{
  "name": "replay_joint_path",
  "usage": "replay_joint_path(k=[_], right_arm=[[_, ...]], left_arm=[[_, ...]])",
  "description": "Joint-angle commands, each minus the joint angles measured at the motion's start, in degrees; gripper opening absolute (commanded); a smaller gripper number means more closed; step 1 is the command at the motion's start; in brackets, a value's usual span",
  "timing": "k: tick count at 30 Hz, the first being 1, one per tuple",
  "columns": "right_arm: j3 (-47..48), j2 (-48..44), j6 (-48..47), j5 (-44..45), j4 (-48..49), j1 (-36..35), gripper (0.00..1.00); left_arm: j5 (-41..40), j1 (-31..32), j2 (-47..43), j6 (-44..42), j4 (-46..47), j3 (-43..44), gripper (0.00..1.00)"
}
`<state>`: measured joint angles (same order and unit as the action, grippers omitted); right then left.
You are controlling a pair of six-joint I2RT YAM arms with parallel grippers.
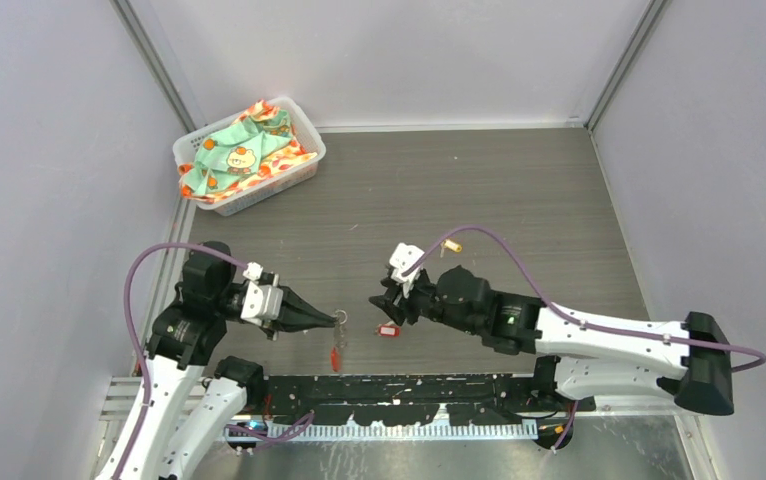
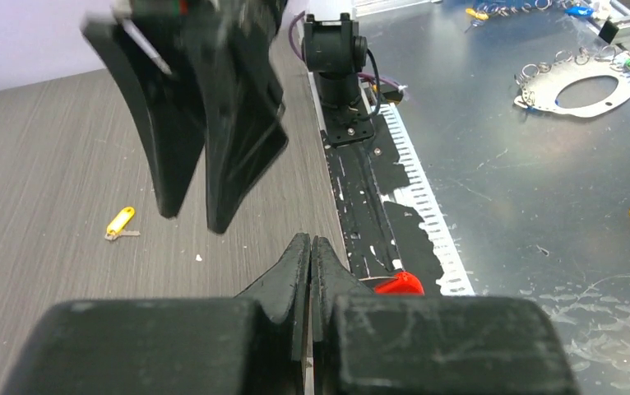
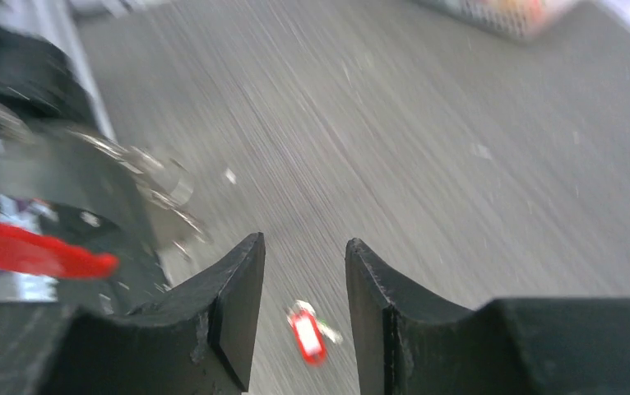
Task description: Put the keys on the keyring
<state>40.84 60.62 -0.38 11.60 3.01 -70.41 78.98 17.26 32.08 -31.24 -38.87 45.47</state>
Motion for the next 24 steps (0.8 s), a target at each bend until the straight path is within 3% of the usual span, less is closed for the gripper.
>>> replay_joint_path(k=[1,9,24], right_arm=[[6.7,-3.6,-1.3,-13.9,1.5,-0.2,0.47],[9.8,-2.6,2.6,-26.6,6.4,-0.2,0.45],[9.3,0.9,1.4,-27.6,13.3,-0.7,0.35]], left_arm=[[1.0,0.0,0.9,9.4,11.8,-0.3,0.00],[0.7,0.0,2.3,13.9,16.5,-0.1,0.00],[0.7,0.0,2.1,16.8,18.7,0.3,0.00]])
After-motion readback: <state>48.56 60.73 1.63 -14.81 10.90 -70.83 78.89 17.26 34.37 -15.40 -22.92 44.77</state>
